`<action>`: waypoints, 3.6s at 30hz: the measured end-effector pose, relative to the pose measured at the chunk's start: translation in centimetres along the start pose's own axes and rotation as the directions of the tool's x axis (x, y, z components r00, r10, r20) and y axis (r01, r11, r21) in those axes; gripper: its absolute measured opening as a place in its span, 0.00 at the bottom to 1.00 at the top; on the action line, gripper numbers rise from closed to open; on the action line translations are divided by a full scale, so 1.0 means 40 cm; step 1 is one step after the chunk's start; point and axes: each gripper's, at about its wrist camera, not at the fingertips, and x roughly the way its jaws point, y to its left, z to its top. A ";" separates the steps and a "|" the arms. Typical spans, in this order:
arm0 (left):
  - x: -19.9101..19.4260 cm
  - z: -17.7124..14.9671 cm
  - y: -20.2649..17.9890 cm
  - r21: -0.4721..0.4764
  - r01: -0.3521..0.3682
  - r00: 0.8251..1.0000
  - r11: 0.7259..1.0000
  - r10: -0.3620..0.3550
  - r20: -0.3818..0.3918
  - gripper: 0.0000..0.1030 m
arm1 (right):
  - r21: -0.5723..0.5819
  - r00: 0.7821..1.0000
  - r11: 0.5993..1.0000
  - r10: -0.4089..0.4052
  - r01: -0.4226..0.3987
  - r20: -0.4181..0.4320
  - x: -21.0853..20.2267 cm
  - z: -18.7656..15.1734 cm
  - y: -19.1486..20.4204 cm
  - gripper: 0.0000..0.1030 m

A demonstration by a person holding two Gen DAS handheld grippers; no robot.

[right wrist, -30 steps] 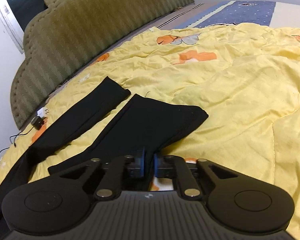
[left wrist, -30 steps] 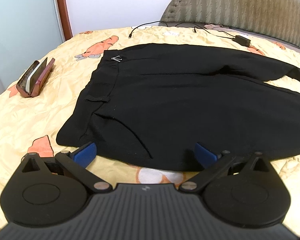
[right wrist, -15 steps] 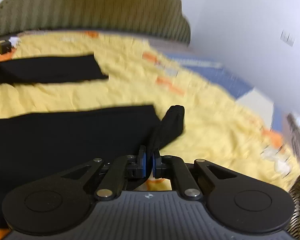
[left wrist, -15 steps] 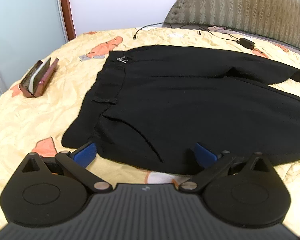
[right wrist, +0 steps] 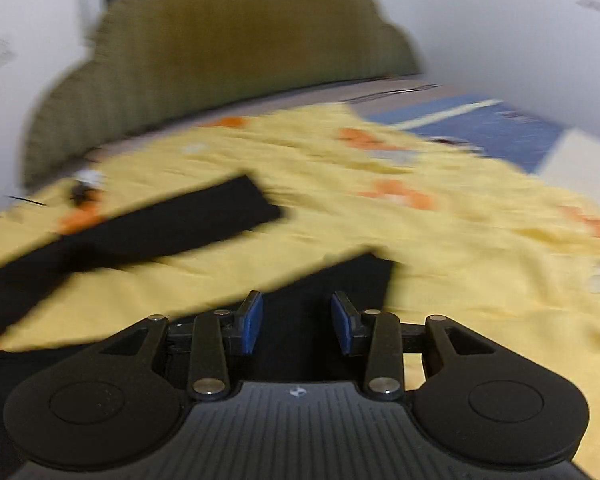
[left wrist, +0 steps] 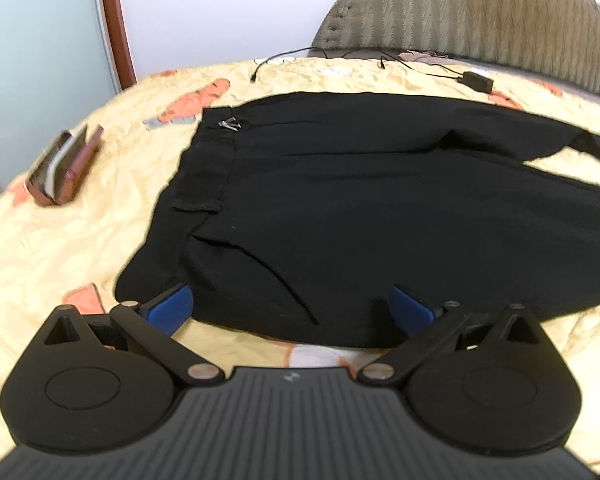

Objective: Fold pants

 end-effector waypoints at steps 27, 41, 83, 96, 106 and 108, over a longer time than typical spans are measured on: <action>-0.007 0.210 0.101 -0.085 -0.056 0.996 0.995 0.062 0.063 1.00 | 0.162 0.996 0.987 0.036 -0.022 -0.085 0.462 0.310 0.034 0.35; -0.002 0.249 0.074 -0.024 -0.172 0.981 0.985 0.173 0.092 1.00 | 0.223 0.982 0.969 0.134 -0.102 -0.133 0.619 0.326 0.000 0.33; 0.058 0.271 0.143 -0.039 -0.213 0.971 0.976 0.216 0.101 1.00 | 0.303 0.969 0.925 0.245 -0.229 -0.015 0.120 0.104 -0.102 0.07; 0.060 0.281 0.101 0.016 -0.226 0.968 0.974 0.223 0.117 1.00 | 0.529 0.908 0.798 0.404 -0.288 -0.116 0.236 0.036 -0.161 0.13; 0.070 0.276 0.084 0.044 -0.252 0.961 0.967 0.245 0.124 1.00 | 0.580 0.887 0.753 0.449 -0.311 -0.108 0.294 0.017 -0.150 0.44; 0.076 0.276 0.082 0.040 -0.253 0.962 0.967 0.247 0.115 1.00 | 0.615 0.880 0.717 0.469 -0.327 -0.079 0.309 0.010 -0.151 0.30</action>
